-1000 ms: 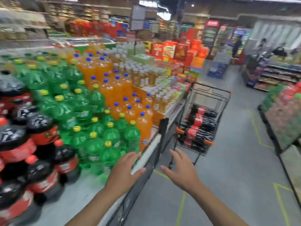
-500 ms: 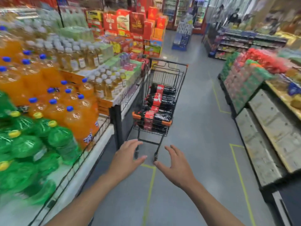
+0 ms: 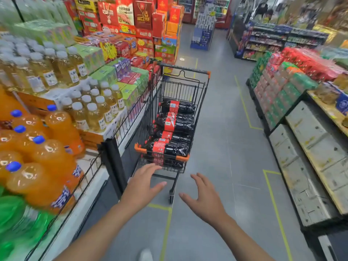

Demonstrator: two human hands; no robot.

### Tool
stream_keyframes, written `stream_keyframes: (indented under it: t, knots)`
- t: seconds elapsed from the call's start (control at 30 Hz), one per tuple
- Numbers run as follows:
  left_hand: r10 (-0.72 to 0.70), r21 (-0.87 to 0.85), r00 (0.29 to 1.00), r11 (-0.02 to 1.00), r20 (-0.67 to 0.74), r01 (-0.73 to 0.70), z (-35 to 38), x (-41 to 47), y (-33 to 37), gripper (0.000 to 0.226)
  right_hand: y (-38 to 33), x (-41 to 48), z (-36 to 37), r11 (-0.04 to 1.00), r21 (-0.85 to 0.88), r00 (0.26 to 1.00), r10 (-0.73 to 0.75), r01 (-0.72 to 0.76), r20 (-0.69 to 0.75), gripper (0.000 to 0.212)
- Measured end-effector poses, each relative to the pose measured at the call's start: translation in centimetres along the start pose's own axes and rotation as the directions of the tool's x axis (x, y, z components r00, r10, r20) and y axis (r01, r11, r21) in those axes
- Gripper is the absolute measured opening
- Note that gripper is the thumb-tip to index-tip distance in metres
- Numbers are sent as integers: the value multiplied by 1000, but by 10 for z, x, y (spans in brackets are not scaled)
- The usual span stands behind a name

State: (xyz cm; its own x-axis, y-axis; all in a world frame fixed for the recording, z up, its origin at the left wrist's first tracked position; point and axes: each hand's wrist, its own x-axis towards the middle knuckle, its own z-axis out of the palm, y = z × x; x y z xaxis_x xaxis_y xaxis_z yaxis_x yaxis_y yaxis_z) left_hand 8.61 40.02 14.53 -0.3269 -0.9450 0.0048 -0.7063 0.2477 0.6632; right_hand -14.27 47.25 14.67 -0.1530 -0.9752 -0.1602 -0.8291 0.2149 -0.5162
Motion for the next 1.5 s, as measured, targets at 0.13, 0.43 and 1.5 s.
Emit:
stream_keyframes:
  t: [0.13,0.43,1.5]
  knots:
    - [-10,9,999,1000,53,9,1,67,-19,56,0,63,-5,999,5,999,32,-32,5,76]
    - [-52,15,987,999,150,50,21,202,-42,55,14,206,-19,999,1,997,53,-53,51,80]
    - [-698,-359,620,510,359,782,111,557,-130,54,59,626,14,977,-185,867,-1,108,498,80]
